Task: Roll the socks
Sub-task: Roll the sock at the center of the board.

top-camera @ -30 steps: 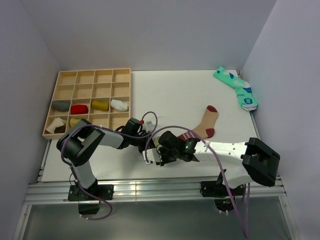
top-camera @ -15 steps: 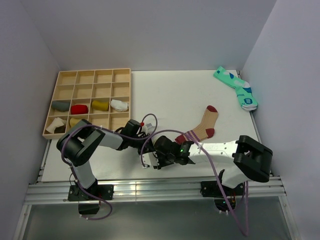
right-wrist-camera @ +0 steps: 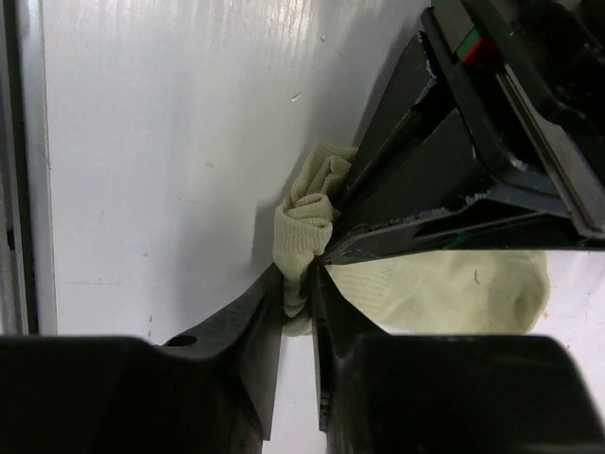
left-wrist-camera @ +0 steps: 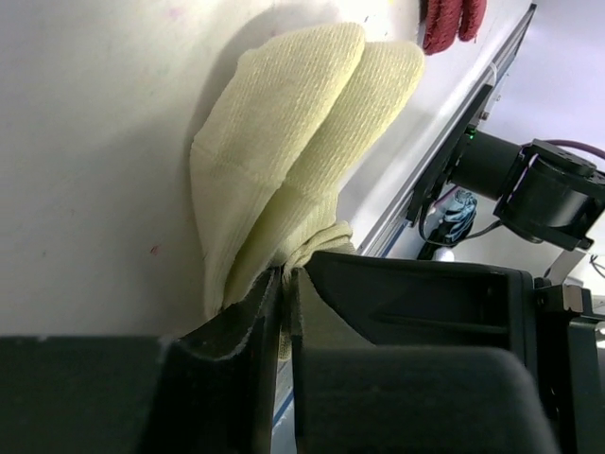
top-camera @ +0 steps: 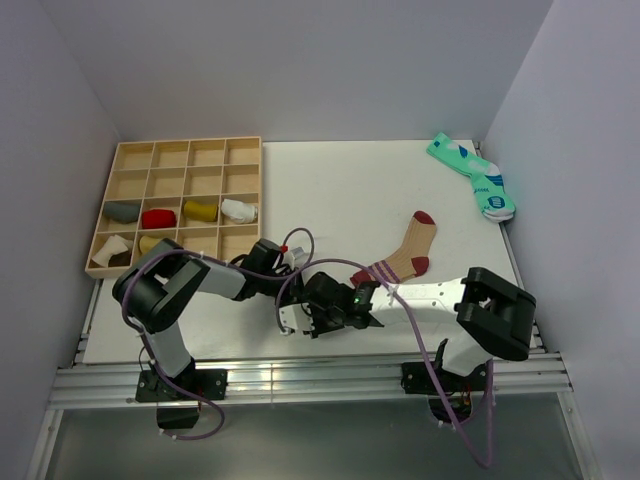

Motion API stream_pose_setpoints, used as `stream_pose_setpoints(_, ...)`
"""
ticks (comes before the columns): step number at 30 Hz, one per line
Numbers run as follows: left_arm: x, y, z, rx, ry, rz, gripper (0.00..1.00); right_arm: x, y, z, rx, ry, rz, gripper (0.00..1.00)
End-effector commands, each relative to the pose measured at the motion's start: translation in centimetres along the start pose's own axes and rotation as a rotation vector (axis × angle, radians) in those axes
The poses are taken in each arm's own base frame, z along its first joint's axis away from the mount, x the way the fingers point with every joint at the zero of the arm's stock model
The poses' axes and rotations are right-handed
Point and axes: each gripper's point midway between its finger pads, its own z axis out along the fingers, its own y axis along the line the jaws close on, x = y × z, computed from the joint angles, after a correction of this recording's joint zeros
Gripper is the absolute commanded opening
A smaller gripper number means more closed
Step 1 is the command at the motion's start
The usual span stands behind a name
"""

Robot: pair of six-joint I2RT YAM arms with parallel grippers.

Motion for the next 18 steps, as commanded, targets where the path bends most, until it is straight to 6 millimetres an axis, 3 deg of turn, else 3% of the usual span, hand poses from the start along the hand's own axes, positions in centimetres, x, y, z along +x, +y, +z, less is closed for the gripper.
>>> stream_pose_setpoints(1,1.0,2.4,-0.4,-0.107,-0.006,-0.066,0.14,-1.1,0.6,0.0,-0.061,-0.023,0.029,0.22)
stream_pose_setpoints(7,-1.2,1.2,-1.1,-0.102,-0.128,-0.055,0.36,-1.1,1.3,-0.8,-0.169,-0.025,0.078,0.13)
stream_pose_setpoints(13,-3.1,0.7,-2.2,-0.104,-0.278,-0.070,0.38,-0.2,1.1,-1.6,-0.259,-0.028,0.172,0.13)
stream_pose_setpoints(18,-4.0,0.6,-2.4,-0.098,-0.336,-0.073,0.34,-0.2,0.8,-2.9,-0.390,-0.074,0.257,0.13)
